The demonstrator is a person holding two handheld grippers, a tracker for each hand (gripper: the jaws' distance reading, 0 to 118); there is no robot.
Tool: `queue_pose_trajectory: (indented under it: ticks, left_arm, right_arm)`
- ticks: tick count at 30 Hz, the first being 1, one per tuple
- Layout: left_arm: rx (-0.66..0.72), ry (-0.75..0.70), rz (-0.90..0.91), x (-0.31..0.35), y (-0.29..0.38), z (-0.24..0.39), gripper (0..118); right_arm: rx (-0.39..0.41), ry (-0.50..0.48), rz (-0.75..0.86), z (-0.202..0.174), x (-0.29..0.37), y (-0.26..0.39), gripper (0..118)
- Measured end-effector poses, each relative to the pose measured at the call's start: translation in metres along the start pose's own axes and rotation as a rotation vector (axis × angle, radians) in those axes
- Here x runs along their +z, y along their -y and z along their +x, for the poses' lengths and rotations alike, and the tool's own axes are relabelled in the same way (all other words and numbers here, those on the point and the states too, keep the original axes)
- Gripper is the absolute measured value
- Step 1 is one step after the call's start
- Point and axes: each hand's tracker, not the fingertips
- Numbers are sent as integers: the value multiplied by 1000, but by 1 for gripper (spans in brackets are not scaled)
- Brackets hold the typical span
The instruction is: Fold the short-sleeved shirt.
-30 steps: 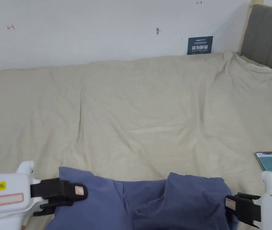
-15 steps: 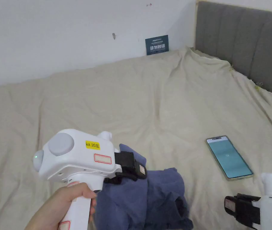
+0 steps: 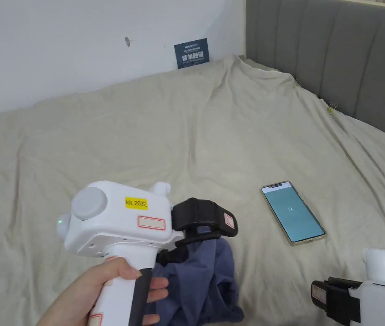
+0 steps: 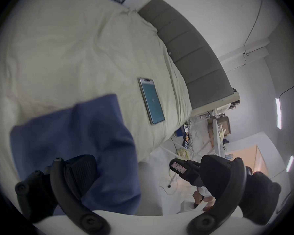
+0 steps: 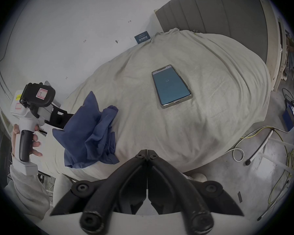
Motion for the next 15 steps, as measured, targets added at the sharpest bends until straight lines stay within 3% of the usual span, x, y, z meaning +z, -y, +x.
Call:
queue_pose_trajectory:
  ticks: [4, 6, 7, 9, 10, 11, 12, 15]
  left_arm:
    - [-6, -13, 74, 43, 7, -12, 118]
    - [-27, -113, 105, 58, 12, -19, 118]
    - [-44, -172, 135, 64, 15, -21, 112]
    - [-71, -257, 137, 68, 19, -28, 84]
    - [-76, -281, 138, 68, 20, -33, 47]
    - [-61, -268, 125, 63, 23, -37, 18]
    - [-39, -266, 120, 59, 24, -42, 3]
    - [10, -229, 85, 40, 26, -50, 3]
  right_arm:
    - [20, -11, -3, -5, -2, -4, 0]
    - [29, -10, -2, -7, -3, -7, 0]
    - [33, -12, 0, -8, -3, -9, 0]
    - [35, -20, 6, -11, -3, -11, 0]
    - [37, -25, 10, -12, -3, -12, 0]
    - [41, -29, 11, -15, -2, -14, 0]
    - [48, -30, 14, -17, -1, -14, 0]
    - [60, -36, 17, -16, 0, -15, 0]
